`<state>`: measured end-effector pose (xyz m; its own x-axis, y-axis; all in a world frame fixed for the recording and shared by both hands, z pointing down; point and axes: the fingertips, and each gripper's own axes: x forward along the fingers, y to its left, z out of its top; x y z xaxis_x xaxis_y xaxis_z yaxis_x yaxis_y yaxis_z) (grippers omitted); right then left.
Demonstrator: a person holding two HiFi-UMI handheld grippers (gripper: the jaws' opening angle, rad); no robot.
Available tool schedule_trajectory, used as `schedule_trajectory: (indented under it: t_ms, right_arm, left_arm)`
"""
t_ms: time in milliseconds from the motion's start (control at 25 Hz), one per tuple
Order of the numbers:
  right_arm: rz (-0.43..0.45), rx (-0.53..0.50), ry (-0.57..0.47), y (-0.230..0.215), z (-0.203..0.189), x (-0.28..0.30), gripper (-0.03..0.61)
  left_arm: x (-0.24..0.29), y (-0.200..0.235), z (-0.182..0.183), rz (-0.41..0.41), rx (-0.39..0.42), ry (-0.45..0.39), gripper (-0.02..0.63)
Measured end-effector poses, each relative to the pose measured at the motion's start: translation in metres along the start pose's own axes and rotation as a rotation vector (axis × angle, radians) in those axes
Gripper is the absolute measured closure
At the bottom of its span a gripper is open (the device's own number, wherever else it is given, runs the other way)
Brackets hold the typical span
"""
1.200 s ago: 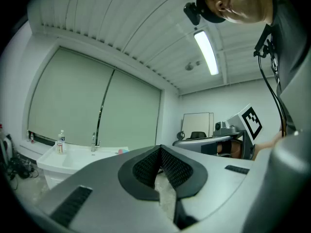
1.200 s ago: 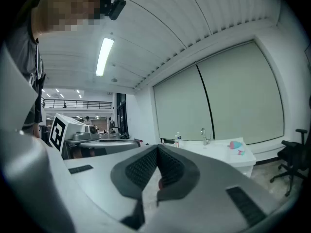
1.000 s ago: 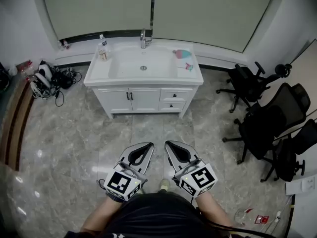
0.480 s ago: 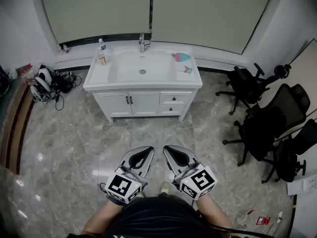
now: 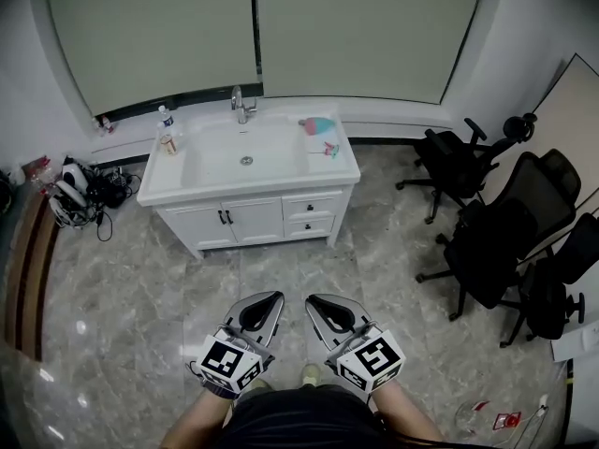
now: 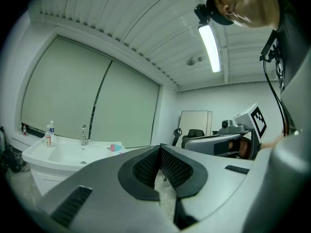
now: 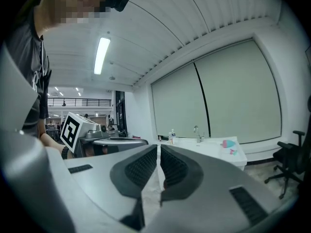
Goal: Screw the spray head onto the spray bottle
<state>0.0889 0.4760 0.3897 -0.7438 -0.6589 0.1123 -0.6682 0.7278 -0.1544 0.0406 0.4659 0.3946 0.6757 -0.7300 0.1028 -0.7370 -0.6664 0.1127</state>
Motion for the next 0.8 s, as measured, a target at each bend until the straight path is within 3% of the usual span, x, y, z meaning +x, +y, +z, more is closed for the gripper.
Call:
schedule_trajectory:
  t_ms: [400, 560, 800]
  right_arm:
    - [-0.051, 0.04, -0.001, -0.11, 0.002, 0.015, 0.578]
    - [-0.087, 0.058, 0.02, -0.167, -0.001, 0.06, 0.578]
    - [-0.169, 0.091, 0.036, -0.267, 0.018, 0.166, 0.578]
  left_arm:
    - [0.113, 0.022, 0.002, -0.035, -0.003, 0.039, 0.611]
    - [0.169, 0.075, -0.003, -0.053, 0.003, 0.062, 0.611]
    - [0.274, 0.195, 0.008, -0.125, 0.003, 0.095, 0.611]
